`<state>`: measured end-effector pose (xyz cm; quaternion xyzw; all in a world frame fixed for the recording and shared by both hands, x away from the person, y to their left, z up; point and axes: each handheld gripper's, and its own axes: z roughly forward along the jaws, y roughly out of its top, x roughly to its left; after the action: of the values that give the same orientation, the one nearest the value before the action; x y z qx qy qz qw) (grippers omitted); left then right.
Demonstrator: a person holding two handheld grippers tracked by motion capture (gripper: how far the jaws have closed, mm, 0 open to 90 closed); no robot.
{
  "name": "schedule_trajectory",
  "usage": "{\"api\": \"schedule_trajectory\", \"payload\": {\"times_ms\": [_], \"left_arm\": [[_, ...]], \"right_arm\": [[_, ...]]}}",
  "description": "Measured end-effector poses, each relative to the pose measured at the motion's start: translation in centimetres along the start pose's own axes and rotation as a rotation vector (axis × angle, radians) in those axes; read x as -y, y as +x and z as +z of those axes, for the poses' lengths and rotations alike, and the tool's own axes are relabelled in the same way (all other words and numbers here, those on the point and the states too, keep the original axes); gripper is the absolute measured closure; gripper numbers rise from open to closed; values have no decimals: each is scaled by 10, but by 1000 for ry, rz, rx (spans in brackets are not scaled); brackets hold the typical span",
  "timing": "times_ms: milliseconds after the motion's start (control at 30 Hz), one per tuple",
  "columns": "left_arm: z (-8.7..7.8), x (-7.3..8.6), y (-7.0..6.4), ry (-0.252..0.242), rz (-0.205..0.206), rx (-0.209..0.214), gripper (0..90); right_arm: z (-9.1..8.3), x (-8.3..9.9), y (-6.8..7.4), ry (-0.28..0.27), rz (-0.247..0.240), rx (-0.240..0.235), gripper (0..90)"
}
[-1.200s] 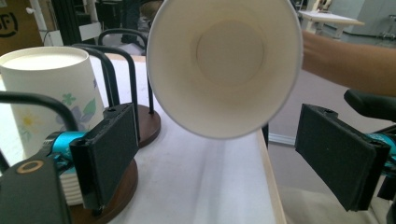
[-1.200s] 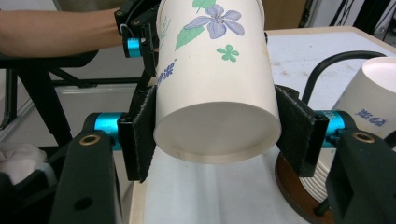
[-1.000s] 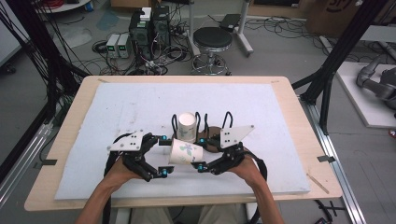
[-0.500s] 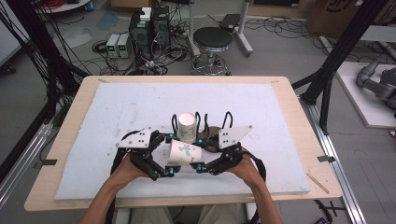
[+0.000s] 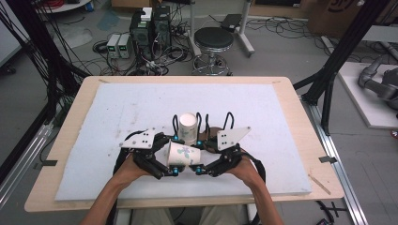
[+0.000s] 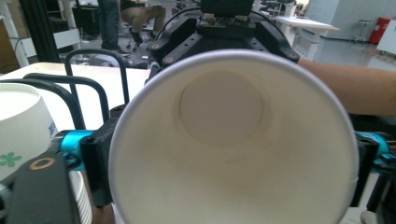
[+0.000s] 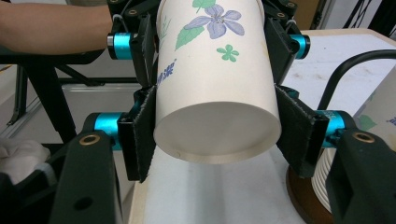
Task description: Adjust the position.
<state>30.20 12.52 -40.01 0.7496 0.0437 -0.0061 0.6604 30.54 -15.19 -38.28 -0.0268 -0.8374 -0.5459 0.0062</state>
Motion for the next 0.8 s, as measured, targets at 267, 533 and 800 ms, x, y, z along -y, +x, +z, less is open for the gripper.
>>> {"api": "schedule_trajectory", "payload": {"times_ms": [267, 533, 800], "left_arm": [[-1, 1, 1, -8, 10, 9, 290], [-1, 1, 1, 4, 18, 2, 297], [-2, 1, 1, 15, 16, -9, 297]], "right_arm": [[2, 0, 0, 3, -10, -5, 375], [2, 0, 0, 18, -19, 4, 345], [4, -1, 0, 42, 26, 59, 155]]}}
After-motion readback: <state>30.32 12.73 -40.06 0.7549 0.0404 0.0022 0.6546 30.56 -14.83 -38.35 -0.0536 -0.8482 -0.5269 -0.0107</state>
